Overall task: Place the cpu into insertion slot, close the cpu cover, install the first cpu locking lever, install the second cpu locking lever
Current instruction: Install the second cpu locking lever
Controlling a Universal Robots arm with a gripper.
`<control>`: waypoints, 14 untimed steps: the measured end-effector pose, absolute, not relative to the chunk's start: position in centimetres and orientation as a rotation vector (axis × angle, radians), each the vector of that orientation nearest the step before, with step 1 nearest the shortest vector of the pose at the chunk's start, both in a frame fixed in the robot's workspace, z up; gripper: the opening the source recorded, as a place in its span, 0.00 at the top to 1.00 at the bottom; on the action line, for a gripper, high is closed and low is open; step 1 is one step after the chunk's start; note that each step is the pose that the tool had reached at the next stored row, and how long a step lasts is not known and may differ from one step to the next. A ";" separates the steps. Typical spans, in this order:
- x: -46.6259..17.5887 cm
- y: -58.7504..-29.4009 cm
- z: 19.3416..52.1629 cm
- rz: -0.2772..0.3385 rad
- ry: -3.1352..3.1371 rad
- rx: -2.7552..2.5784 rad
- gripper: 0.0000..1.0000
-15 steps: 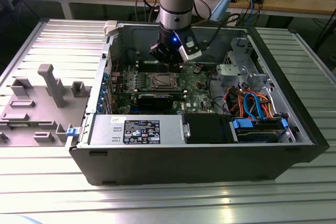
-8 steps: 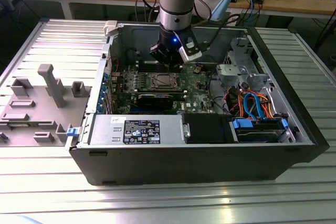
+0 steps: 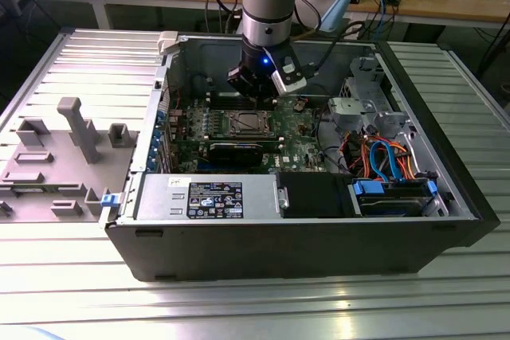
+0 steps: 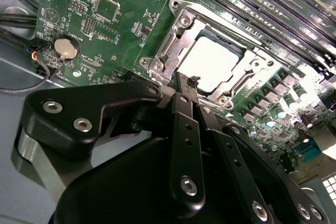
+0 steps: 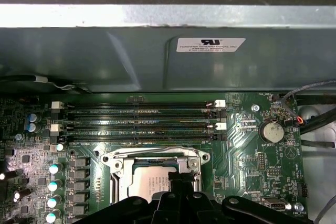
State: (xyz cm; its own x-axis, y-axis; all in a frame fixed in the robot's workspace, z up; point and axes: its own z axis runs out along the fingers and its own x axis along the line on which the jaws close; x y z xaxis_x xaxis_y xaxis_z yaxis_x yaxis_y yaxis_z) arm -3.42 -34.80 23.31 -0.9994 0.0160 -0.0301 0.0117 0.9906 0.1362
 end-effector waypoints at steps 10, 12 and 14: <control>-3.4 -35.0 23.3 0.212 3.103 0.021 0.89; -3.4 -35.0 23.3 0.212 3.103 0.022 0.89; -3.4 -35.1 23.3 0.212 3.103 0.021 0.89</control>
